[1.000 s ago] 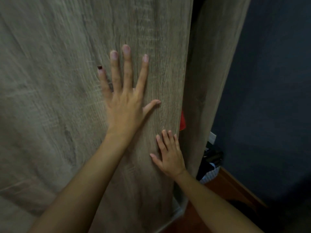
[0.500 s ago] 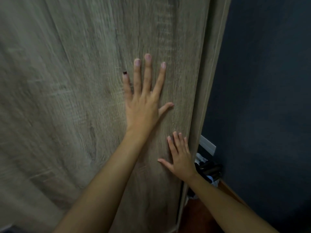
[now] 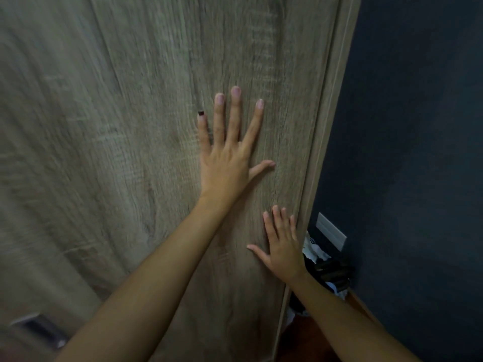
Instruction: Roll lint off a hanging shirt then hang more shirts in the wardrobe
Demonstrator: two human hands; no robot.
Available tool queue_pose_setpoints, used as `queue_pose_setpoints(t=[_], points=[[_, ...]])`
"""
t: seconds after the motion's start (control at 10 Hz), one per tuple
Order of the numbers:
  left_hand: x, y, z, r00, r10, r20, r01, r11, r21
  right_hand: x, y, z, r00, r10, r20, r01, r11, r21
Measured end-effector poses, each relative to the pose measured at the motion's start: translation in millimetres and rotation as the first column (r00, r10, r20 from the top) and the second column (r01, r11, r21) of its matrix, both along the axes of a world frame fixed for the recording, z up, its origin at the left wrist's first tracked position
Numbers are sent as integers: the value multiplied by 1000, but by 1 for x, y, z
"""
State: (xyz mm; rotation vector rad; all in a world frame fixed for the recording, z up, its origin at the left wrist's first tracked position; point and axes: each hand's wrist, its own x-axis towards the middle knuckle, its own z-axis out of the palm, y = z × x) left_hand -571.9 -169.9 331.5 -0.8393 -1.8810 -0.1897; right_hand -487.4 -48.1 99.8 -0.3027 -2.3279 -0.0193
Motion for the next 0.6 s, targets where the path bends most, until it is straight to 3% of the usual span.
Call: queue_pose_setpoints(t=[0.2, 0.4, 0.5, 0.6], points=[[9, -3, 3, 997, 40, 73, -36, 998, -55, 15, -6, 14, 995, -19, 100, 18, 1000, 8], [20, -43, -7, 985, 24, 170, 5, 986, -166, 50, -20, 57, 942, -43, 334, 68, 996, -64], [30, -95, -26, 942, 17, 334, 25, 993, -119, 65, -34, 84, 923, 8, 385, 42, 992, -123], [37, -151, -25, 845, 104, 525, -60, 993, -101, 74, -52, 128, 897, 55, 438, 5, 991, -133]])
